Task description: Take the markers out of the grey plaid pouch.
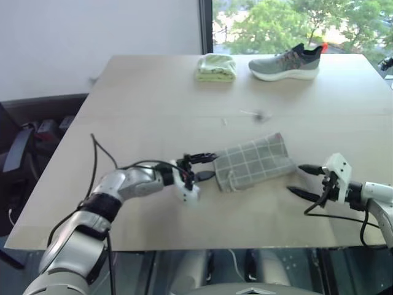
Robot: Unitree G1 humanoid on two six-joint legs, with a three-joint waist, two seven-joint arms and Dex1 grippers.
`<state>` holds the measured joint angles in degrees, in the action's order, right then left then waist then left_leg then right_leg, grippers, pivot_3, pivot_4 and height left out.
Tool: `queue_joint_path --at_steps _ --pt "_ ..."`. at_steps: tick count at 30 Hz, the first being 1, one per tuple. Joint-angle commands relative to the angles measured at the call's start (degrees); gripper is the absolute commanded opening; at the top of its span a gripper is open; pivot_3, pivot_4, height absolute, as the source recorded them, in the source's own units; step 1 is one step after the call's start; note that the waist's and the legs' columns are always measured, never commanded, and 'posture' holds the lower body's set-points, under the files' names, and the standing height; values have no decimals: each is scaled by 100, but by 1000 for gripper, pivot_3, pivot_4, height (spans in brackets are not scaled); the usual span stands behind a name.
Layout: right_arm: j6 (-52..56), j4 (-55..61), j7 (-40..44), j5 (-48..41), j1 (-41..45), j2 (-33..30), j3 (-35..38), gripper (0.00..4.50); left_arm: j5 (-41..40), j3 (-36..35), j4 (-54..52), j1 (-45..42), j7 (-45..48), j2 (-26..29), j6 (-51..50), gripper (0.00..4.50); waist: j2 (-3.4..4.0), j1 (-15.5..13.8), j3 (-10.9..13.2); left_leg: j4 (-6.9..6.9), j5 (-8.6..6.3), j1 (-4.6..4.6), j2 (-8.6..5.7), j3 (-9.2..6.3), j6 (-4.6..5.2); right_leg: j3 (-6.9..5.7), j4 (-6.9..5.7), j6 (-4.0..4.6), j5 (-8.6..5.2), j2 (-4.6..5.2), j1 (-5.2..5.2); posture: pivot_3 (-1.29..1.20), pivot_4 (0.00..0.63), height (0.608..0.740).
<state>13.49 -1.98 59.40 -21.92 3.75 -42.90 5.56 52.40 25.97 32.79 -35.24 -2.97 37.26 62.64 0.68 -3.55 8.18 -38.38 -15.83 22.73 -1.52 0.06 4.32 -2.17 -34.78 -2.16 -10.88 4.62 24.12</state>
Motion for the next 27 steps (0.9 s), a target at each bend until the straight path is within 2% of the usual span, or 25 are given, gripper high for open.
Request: queue_joint_path --at_steps 1,4,5,7,8,13,27 --pt "-68 258 -69 -42 -23 11 175 4500 230 390 342 -130 -66 -196 93 3633 -1 -7 0 -1 0 0 -1 0 0 -2 0 0 0 -2 -1 0 150 740" --pt "-66 316 -128 -42 -51 43 144 4500 146 461 466 -258 -121 -338 110 3633 -2 -18 0 -6 1 -1 -4 -1 1 -10 -1 -2 0 -6 -7 0 150 740" --pt "-66 336 -147 -41 -58 58 129 4500 112 468 480 -293 -126 -388 107 3398 -2 -18 0 -8 1 -1 -5 -1 1 -19 -2 -3 0 -8 -9 0 150 740" --pt "-60 367 -174 -37 -59 84 107 4500 64 487 503 -350 -123 -460 99 2770 -5 -12 3 -13 1 -7 -7 0 2 -27 -3 -5 0 -19 -18 0 150 740" --pt "-53 381 -187 -36 -47 103 90 4500 45 501 517 -377 -130 -498 88 2186 -7 -13 4 -14 1 -8 -8 0 2 -28 -3 -7 0 -37 -19 0 150 740" --pt "-47 404 -220 -23 0 172 37 4500 30 584 531 -421 -143 -578 87 266 -6 -25 2 -21 1 -28 -8 -2 2 -29 -4 -11 2 -39 -43 0 150 740" --pt "-69 383 -192 50 189 310 -21 4500 -150 591 468 -468 13 -612 51 266 -5 -24 1 -35 2 -38 -9 -1 3 -26 -8 -19 6 -40 -58 0 150 740"
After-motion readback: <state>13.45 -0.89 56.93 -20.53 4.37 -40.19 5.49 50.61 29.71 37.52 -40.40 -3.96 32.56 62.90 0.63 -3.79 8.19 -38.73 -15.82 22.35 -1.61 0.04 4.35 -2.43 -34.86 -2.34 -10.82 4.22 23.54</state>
